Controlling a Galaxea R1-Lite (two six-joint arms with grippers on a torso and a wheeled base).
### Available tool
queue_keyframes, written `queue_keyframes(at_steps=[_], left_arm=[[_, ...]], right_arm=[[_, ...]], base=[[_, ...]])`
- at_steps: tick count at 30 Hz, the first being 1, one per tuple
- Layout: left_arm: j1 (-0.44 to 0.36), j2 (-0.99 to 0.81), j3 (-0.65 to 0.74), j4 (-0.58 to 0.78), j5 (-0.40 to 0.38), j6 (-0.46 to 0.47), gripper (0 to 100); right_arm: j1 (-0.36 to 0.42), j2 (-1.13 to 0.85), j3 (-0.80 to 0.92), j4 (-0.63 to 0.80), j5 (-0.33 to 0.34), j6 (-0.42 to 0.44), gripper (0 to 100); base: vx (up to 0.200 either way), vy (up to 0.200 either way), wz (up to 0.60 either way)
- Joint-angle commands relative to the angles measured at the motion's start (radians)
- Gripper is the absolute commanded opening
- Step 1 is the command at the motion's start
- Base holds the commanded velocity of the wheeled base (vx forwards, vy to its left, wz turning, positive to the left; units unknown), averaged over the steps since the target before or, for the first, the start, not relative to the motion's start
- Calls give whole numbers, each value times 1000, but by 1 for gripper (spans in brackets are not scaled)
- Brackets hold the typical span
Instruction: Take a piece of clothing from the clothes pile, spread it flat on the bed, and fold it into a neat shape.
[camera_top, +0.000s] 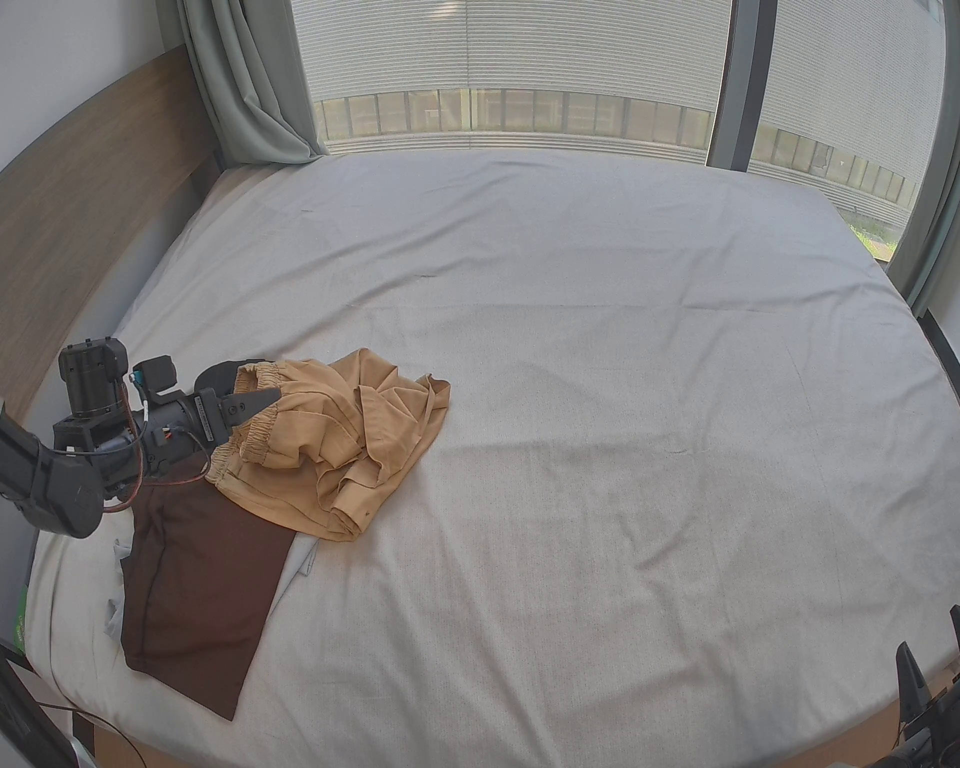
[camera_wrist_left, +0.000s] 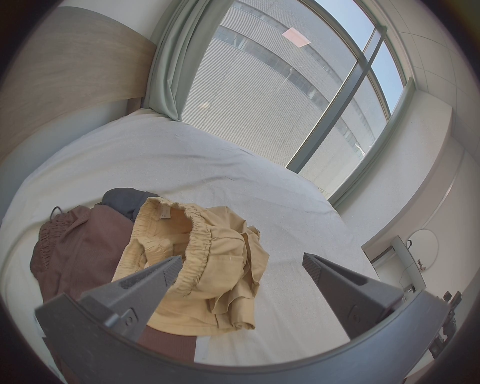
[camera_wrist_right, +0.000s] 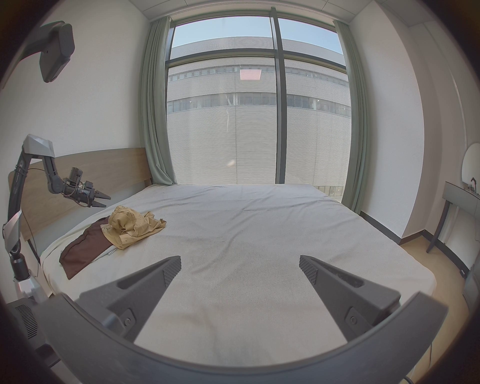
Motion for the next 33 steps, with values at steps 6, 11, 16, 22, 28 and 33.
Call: queue_keyframes(at_steps=[6,11,16,22,28,33], left_arm=[[2,103,-86,13,-43,-1,100],[8,132,-116,10,-51,1,100],[14,140,-143,14,-78,-1,100],[25,183,-174,13,-84,1,100],[22,203,-197,13,-120,-1,100],[17,220,-197,13,-164,1,100]], right_arm=[[-2,-15,18,0,0,0,100],[0,-15,18,0,0,0,100],[-2,-15,18,0,0,0,100],[-2,-15,18,0,0,0,100],[-2,-15,18,0,0,0,100],[-2,-15,18,0,0,0,100]], base=[[0,0,0],[0,0,0],[0,0,0],[0,0,0],[0,0,0],[0,0,0]])
